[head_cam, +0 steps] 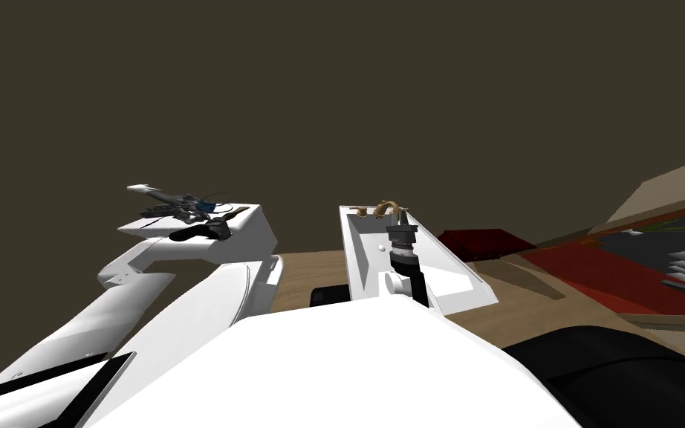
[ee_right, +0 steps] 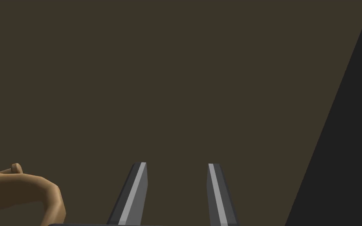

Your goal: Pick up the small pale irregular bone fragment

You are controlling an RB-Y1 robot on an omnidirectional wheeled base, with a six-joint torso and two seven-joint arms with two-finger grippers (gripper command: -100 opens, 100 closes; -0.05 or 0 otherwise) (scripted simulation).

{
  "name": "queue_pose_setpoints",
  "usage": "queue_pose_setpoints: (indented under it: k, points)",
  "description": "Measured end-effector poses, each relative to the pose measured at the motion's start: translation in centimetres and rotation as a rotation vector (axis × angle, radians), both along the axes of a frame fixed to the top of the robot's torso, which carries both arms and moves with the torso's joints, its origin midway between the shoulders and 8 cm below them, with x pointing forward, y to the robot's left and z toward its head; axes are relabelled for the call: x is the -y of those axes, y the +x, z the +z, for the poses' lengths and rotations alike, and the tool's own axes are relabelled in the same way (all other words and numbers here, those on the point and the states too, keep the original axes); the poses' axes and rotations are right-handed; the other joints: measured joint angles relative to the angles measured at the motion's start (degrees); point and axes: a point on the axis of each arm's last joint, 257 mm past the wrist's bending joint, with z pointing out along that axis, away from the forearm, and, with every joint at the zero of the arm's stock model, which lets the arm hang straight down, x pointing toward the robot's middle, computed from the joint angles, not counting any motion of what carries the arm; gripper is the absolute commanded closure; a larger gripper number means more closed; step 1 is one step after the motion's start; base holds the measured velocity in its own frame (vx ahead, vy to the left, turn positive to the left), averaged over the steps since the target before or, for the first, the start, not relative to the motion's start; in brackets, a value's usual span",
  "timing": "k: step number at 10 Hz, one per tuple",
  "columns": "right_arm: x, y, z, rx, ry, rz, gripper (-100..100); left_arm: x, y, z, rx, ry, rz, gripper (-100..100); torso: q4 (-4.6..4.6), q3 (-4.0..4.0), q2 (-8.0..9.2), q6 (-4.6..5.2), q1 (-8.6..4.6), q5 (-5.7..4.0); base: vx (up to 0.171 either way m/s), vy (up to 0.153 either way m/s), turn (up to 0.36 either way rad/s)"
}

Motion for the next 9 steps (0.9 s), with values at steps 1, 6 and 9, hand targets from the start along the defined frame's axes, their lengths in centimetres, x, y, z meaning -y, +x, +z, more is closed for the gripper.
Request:
queue_pose_setpoints:
  k: [1, 6, 9]
  points:
    - [0.0, 0.0, 0.0, 0.000, 0.000, 0.000, 0, -0.8, -0.1, 0.5, 0.006, -0.014, 0.034, -100, -0.02, -0.05, -0.07, 0.05, 0.02, 0.01, -0.029, 0.007, -0.075]
    - [0.0, 0.0, 0.0, 0.000, 0.000, 0.000, 0, -3.8, -1.0, 2.5, 0.031, -0.078, 0.168, -100, -0.03, -0.07, -0.11, 0.00, 0.07, 0.03, -0.035, 0.003, -0.125]
    - [0.0, 0.0, 0.0, 0.000, 0.000, 0.000, 0, -6.2, -2.2, 3.6, 0.055, -0.137, 0.279, -100, -0.02, -0.17, -0.34, 0.14, 0.18, -0.02, -0.032, 0.011, -0.148]
